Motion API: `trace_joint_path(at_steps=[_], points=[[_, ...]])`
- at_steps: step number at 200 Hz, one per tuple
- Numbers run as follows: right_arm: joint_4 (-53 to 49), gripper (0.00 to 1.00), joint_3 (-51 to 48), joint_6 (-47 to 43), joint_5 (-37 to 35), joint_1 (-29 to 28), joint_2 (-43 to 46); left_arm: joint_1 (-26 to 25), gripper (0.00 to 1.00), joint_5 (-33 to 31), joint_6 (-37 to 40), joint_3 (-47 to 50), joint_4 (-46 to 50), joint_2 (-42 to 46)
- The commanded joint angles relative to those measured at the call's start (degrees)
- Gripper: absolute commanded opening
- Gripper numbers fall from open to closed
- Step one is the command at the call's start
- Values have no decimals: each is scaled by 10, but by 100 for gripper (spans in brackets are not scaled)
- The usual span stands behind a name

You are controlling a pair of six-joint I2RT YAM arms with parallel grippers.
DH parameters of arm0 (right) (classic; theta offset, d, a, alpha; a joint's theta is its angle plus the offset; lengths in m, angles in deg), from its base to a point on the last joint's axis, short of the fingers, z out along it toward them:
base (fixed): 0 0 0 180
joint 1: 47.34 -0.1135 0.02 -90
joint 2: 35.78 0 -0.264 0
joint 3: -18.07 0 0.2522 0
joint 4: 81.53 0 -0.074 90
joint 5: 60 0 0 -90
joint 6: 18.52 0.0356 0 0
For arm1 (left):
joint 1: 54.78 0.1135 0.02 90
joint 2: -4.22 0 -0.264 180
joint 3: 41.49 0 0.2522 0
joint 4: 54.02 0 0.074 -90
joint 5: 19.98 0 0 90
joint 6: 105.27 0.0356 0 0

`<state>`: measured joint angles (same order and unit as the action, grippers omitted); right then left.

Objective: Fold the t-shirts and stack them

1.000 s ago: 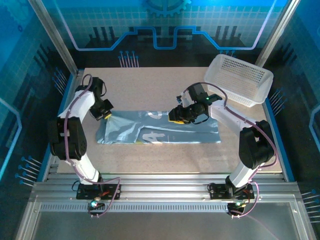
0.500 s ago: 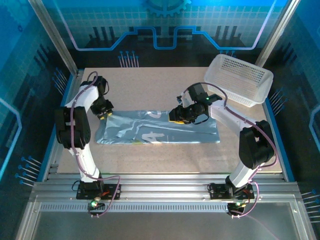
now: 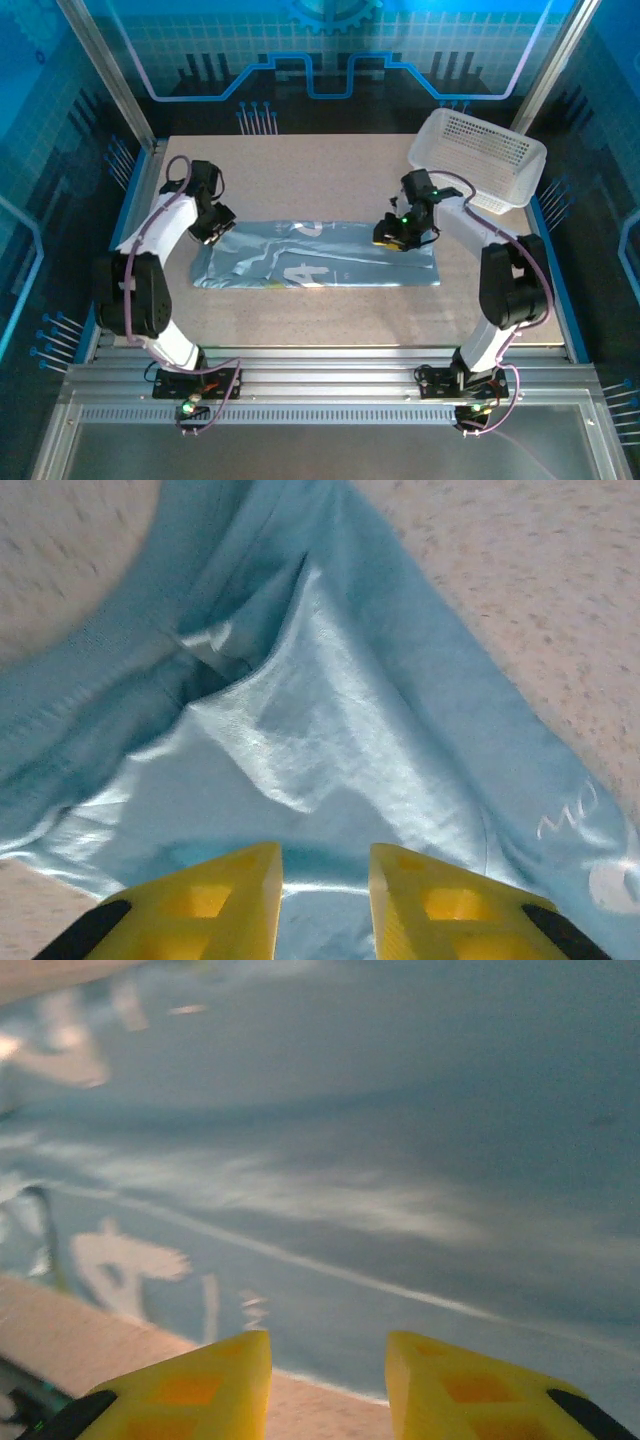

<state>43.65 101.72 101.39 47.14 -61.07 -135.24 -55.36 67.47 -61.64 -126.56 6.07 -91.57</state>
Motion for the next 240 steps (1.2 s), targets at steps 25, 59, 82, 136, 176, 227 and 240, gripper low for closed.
trace_joint_path(at_steps=[25, 59, 82, 136, 176, 227, 240], points=[[-100, 36, 76, -54, -92, 41, -68, 31, 10, -25, -14, -47, -22, -123], [-130, 35, 102, -59, -129, 52, -94, 44, 8, -23, 52, -102, -38, -190], [-131, 35, 102, -55, -134, 53, -102, 43, 8, -8, 57, -125, -24, -223], [-119, 36, 104, -65, -131, 57, -91, -56, 38, -94, 17, -123, 61, -85], [-128, 35, 125, -71, -125, 57, -131, -109, 36, 24, -188, 53, -26, -14], [-160, 35, 162, -68, -131, 60, -189, -106, 34, 33, -172, -21, -21, -150], [-170, 35, 168, -59, -128, 67, -200, -99, 34, 20, -153, -62, -16, -186]])
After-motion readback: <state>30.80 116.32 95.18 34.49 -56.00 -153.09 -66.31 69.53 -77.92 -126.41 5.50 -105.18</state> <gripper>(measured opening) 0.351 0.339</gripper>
